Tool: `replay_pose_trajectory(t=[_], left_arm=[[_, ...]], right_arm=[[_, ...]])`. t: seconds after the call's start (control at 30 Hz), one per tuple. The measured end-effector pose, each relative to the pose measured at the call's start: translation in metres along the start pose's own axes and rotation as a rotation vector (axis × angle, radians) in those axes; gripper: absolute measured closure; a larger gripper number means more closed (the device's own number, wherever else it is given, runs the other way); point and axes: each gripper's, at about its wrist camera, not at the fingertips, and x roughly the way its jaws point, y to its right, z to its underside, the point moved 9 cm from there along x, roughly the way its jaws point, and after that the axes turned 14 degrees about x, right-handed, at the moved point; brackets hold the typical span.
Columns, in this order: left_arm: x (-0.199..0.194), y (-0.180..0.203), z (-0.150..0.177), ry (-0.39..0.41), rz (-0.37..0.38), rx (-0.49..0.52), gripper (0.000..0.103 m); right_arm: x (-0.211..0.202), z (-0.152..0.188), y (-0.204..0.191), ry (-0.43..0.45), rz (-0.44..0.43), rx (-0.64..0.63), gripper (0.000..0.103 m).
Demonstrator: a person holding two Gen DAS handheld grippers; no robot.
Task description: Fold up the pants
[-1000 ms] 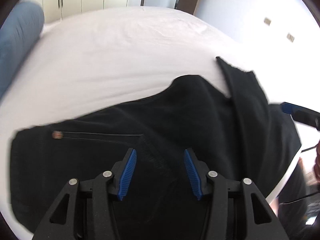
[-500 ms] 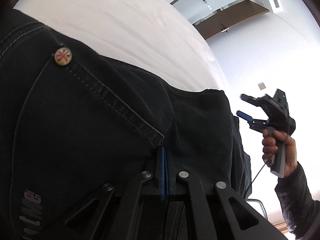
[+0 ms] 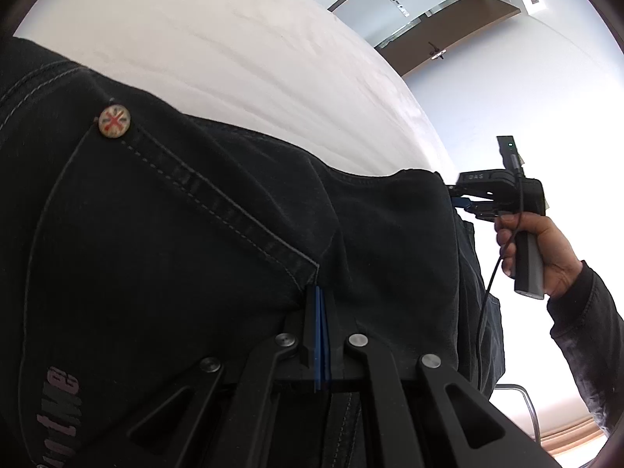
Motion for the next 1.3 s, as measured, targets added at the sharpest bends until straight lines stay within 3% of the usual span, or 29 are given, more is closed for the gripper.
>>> replay_pose_trajectory(t=[0.03,0.1,0.2,0.33,0.47,0.6,0.73,0.83,0.97,1.03,1.13,1.3], left_arm=[[0.000,0.001,-0.002,0.000,-0.005,0.003,0.098],[-0.001,0.004,-0.002,-0.001,-0.012,0.007,0.098],[-0.003,0.007,-0.002,-0.002,-0.022,0.008,0.097],[-0.004,0.008,-0.002,-0.010,-0.031,0.003,0.097],[-0.007,0.006,-0.004,-0.019,-0.039,-0.005,0.097],[-0.008,0.006,-0.006,-0.031,-0.050,-0.017,0.097],[-0.009,0.006,-0.007,-0.032,-0.058,-0.053,0.098],[-0.010,0.009,-0.009,-0.041,-0.095,-0.057,0.098],[-0.011,0.015,-0.013,-0.072,-0.182,-0.026,0.098],[-0.011,0.022,-0.016,-0.082,-0.193,-0.008,0.093],[-0.009,0.034,-0.021,-0.089,-0.192,0.018,0.070],[0.003,0.058,-0.028,-0.100,-0.222,0.103,0.026]], right_arm=[[-0.002,-0.003,0.003,-0.004,-0.022,0.006,0.093],[-0.010,-0.011,0.010,0.008,-0.059,0.025,0.098],[-0.035,-0.019,0.036,0.063,-0.153,0.087,0.100],[-0.076,-0.029,0.106,0.170,-0.263,0.191,0.101],[-0.120,0.003,0.186,0.278,-0.301,0.293,0.102],[-0.144,0.053,0.266,0.320,-0.323,0.421,0.102],[-0.117,0.097,0.341,0.295,-0.305,0.606,0.102],[-0.087,0.127,0.372,0.257,-0.304,0.738,0.102],[-0.066,0.137,0.390,0.234,-0.325,0.783,0.102],[-0.072,0.129,0.393,0.256,-0.335,0.768,0.102],[-0.089,0.124,0.399,0.305,-0.351,0.734,0.102],[-0.103,0.174,0.408,0.292,-0.347,0.734,0.102]])
